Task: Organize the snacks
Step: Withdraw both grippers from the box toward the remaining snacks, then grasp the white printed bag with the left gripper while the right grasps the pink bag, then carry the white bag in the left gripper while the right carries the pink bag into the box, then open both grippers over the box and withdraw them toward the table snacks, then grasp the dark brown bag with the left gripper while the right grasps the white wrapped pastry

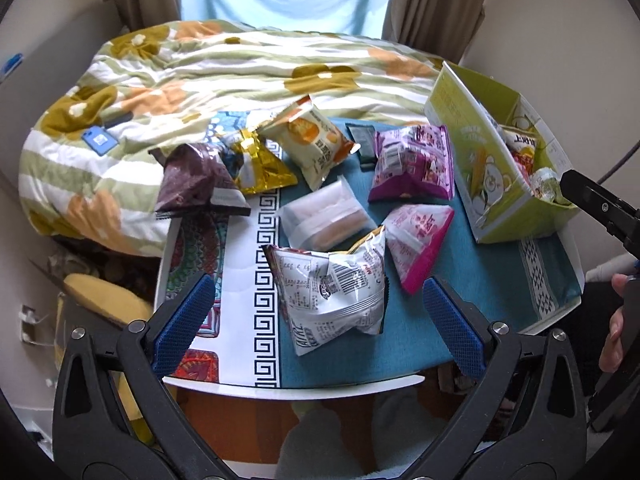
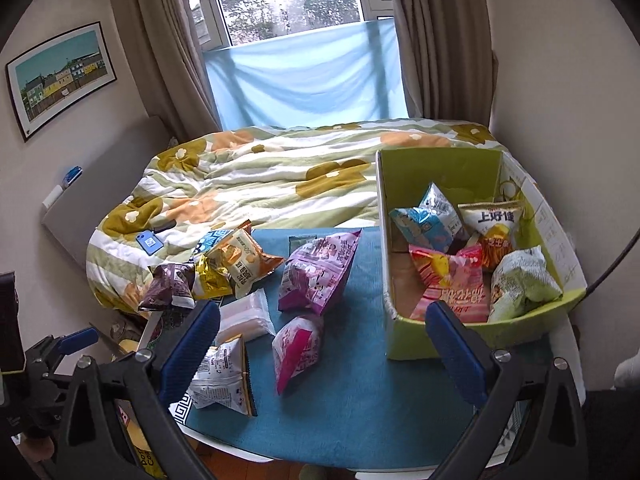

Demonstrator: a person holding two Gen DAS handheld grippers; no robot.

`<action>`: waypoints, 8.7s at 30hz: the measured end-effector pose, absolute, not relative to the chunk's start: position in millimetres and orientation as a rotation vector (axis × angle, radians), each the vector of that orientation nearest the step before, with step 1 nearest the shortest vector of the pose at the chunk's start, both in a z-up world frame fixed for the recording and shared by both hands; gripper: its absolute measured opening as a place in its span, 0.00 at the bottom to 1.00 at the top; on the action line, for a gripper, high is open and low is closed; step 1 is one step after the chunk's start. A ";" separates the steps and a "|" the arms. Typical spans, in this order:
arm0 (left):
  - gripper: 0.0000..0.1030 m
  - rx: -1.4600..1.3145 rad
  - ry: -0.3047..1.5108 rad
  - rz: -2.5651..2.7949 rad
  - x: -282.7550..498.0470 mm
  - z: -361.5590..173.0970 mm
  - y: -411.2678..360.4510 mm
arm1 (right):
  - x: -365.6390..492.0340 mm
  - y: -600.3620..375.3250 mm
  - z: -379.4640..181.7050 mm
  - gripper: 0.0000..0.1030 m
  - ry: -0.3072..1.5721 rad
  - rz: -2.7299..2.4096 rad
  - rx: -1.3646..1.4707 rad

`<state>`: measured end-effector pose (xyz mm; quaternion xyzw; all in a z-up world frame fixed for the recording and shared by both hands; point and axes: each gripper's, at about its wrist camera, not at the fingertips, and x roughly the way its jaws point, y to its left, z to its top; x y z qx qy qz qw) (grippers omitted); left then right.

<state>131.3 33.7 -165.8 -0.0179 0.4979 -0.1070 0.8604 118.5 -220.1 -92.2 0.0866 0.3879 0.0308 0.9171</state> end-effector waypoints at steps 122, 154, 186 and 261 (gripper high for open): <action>0.99 -0.087 0.988 -0.394 343.9 -122.2 -278.5 | 270.2 -469.9 -99.1 0.39 0.866 0.020 0.282; 0.99 -0.030 0.915 -0.280 275.6 -91.8 -235.3 | 279.2 -470.1 -100.4 0.99 0.853 0.010 0.242; 0.99 0.007 0.740 -0.271 162.1 -26.4 -11.9 | 143.3 -302.2 -30.2 0.99 0.695 -0.029 0.224; 0.55 -0.103 1.176 0.017 296.1 -232.3 140.9 | 242.6 -40.2 -287.4 0.70 1.123 0.323 -0.206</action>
